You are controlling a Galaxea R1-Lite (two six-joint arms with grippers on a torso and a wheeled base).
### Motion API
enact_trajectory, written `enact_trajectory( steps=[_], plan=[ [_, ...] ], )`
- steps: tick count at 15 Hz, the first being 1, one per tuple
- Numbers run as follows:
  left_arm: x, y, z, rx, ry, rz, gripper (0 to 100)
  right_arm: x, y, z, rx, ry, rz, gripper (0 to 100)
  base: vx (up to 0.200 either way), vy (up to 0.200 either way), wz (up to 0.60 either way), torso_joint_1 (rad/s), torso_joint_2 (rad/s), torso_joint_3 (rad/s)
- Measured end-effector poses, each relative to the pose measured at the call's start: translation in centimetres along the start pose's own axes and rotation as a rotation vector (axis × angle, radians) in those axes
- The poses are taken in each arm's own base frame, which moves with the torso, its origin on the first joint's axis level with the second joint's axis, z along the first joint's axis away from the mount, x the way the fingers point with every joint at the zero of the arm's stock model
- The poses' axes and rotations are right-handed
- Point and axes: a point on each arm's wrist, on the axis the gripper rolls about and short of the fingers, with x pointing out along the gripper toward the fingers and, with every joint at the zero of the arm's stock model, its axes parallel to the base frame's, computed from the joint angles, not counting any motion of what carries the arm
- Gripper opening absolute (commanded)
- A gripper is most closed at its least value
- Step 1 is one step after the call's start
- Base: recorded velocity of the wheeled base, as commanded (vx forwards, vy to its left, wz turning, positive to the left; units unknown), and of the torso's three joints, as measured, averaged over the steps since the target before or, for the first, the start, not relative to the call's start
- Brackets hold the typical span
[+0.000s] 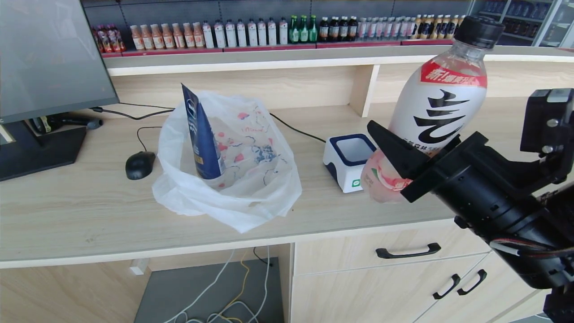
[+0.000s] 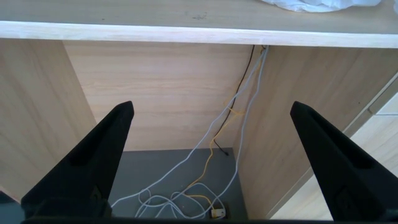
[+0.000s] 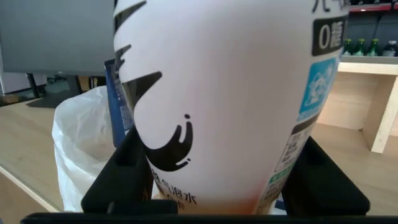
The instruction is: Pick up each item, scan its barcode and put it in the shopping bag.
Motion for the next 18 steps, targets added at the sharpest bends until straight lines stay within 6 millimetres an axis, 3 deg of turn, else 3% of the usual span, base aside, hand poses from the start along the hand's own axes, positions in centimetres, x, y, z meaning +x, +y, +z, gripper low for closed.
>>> enact_trajectory(
  steps=[13, 18],
  plan=[
    [0.0, 0.0, 0.0, -0.003, 0.0, 0.001, 100, -0.72, -0.11, 0.61, 0.009, -0.008, -0.001, 0, 0.0, 0.2, 0.0, 0.0, 0.0, 0.003],
    [0.0, 0.0, 0.0, -0.002, 0.0, 0.001, 100, -0.75, -0.09, 0.77, 0.009, -0.013, 0.002, 0, 0.0, 0.0, 0.0, 0.0, 0.0, 0.0]
  ],
)
